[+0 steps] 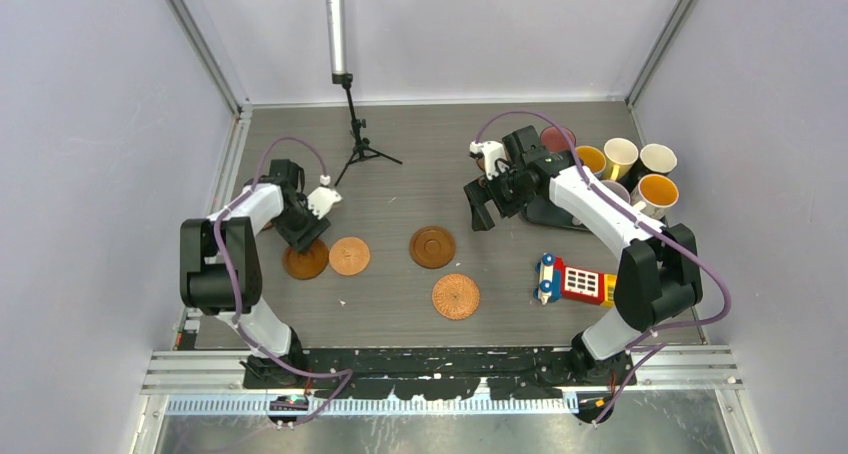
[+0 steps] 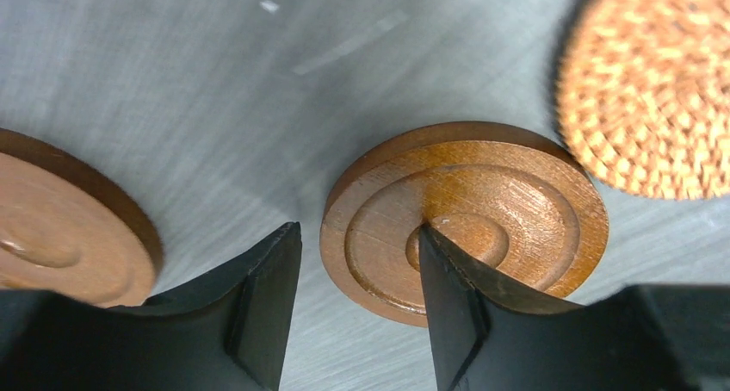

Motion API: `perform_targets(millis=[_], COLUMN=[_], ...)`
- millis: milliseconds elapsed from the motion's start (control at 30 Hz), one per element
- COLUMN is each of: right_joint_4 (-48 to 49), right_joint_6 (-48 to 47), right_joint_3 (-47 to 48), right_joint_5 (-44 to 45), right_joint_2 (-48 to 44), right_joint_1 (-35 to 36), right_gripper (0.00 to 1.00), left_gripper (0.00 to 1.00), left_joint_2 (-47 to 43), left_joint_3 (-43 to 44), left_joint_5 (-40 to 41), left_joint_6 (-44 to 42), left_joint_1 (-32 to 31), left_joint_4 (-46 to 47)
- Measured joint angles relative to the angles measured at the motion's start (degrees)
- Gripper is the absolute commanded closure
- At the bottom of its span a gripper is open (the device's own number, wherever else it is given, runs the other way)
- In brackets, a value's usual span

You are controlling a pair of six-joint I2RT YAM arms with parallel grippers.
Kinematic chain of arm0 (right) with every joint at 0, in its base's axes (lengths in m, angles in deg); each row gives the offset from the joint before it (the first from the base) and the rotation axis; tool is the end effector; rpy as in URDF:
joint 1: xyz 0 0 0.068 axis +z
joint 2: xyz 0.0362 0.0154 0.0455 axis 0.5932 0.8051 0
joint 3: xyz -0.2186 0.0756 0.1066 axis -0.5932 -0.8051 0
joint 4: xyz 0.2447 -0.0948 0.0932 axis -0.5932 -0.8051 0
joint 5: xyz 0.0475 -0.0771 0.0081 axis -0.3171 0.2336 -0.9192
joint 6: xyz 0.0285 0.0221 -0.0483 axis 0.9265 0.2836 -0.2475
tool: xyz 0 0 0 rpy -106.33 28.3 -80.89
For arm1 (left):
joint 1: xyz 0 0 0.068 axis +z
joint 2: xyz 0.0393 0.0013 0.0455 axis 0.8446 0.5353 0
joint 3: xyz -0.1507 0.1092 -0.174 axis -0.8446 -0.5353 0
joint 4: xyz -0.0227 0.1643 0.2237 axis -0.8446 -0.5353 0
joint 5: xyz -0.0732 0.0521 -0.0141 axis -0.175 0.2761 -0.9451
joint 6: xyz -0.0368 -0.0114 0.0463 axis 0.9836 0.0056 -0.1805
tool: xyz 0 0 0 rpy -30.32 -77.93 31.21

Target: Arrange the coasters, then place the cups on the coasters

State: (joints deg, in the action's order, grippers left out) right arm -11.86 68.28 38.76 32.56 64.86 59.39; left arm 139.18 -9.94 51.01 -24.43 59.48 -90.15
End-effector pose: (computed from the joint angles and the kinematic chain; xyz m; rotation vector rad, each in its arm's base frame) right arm 0.3141 0.1487 0.2291 -0.8723 2.4864 0.4982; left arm 0.3053 0.0055 0.1277 1.1256 2.6913 -0.0050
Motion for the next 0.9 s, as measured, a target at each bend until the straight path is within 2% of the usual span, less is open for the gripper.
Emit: perform_targets(millis=[433,900], right_joint_4=[0.1,0.2], right_joint_6=[0.0,0.0], right_joint_3=[-0.2,-0.3], right_joint_5=[0.5,0.6], right_joint_2=[0.0,0.0], right_joint_1=[0.0,-0.3], right_gripper=[0.00,0.01], left_gripper=[0.53,0.54], left_joint_2=[12.7,16.9], left_joint_3=[15.9,21.6], left_joint_5=[0.7,1.9], left_joint_6=[8.4,13.3], left_joint_1=[0.0,-1.1], left_joint_4=[2.6,2.8])
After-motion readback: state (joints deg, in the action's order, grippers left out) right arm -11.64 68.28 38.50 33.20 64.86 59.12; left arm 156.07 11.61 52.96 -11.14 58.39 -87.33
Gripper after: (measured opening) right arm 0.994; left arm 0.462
